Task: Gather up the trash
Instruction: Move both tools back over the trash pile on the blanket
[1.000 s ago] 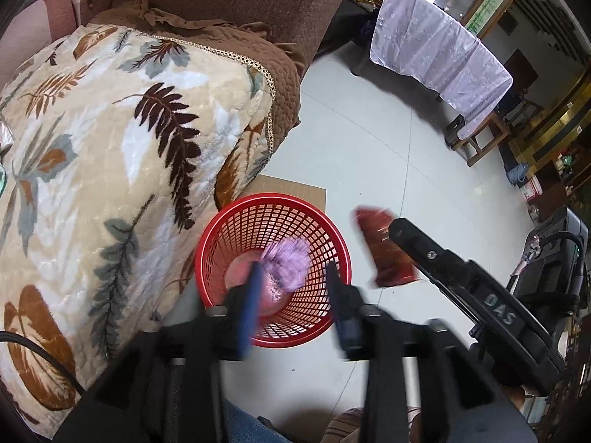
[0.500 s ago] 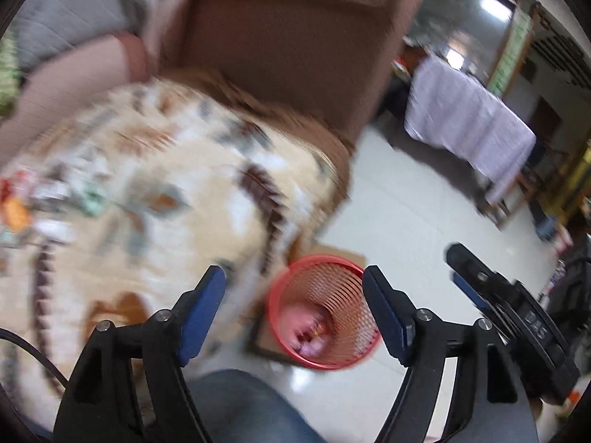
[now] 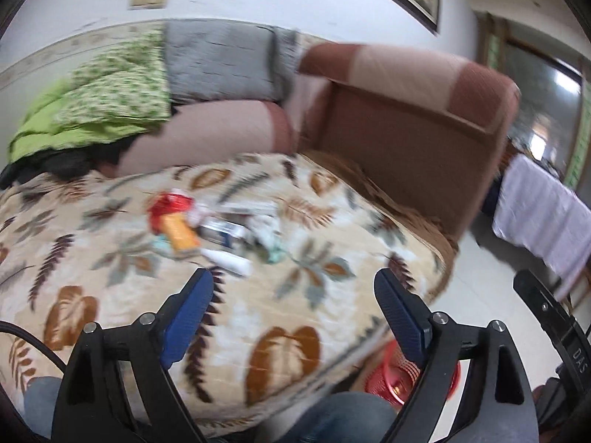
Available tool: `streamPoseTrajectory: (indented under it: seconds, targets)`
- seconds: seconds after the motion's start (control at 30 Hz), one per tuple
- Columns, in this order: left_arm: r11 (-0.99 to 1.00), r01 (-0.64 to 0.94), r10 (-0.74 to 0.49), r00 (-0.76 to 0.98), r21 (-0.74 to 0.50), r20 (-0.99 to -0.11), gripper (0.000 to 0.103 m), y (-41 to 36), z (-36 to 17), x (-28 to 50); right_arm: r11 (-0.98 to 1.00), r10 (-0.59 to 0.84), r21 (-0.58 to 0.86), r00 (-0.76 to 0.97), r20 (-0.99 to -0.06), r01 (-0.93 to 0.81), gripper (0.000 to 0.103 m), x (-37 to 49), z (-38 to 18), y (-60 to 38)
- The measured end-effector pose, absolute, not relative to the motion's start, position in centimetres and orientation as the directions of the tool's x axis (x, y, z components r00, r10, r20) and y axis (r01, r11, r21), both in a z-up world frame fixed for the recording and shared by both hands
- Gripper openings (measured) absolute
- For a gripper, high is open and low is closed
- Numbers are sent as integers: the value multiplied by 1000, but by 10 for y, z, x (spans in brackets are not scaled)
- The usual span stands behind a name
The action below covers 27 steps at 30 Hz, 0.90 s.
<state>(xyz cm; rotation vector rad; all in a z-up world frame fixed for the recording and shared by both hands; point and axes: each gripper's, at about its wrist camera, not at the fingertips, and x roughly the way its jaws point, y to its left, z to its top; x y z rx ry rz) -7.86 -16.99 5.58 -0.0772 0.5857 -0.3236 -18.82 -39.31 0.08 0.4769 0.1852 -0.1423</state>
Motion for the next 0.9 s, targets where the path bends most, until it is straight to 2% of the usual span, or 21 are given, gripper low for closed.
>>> streamPoseTrajectory:
  seconds: [0.3, 0.57, 0.9]
  targets:
    - [956, 217, -290, 788, -196, -543, 88, -125, 63, -71, 910, 28, 407, 968, -249, 78, 89, -162, 12, -351]
    - [962, 197, -269, 800, -190, -536, 88, -114, 64, -71, 940, 4, 331, 971, -238, 78, 91, -158, 23, -326]
    - [962, 184, -268, 788, -204, -554, 92, -110, 63, -65, 924, 29, 376, 965, -262, 74, 95, -142, 21, -332]
